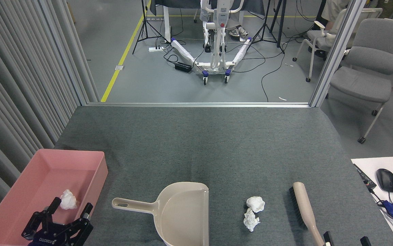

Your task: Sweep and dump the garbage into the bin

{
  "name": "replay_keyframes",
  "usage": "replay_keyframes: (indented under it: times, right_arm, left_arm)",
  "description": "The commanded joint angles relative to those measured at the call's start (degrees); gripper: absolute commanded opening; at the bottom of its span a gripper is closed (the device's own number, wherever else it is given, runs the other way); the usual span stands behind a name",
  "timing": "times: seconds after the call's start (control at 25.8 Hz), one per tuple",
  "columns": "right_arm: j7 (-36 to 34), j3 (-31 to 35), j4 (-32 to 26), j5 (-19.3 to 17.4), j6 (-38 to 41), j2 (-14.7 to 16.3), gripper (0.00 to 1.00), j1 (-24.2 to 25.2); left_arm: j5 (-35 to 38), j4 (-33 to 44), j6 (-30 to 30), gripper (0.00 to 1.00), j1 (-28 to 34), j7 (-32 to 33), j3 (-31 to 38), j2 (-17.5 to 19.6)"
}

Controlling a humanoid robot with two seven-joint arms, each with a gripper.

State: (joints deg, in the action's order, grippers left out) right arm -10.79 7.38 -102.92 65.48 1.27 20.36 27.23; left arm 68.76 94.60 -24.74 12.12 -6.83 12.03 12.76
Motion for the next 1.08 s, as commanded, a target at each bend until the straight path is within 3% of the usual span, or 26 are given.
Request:
replay_keyframes:
  times: [0.0, 0.27, 1.05]
  right_arm:
    - [0.1, -0.1, 0.0, 0.0, 0.1, 0.4, 0.98, -0.2]
    - [0.2, -2.5, 0.0, 0.2, 0.5, 0.6, 0.98, -2.6]
    - [2.0, -2.2, 0.0, 0.5, 0.1, 0.1, 0.98, -1.8]
  left_arm:
    - [-0.3, -1.2, 0.1, 1.0, -0.5, -0.2, 0.0, -0.1]
    - [-0.8, -1.4, -0.4, 1.0, 0.0, -0.9, 0.4, -0.5]
    - [-0.9, -1.4, -1.9, 1.0, -0.1, -0.3, 0.6, -0.6]
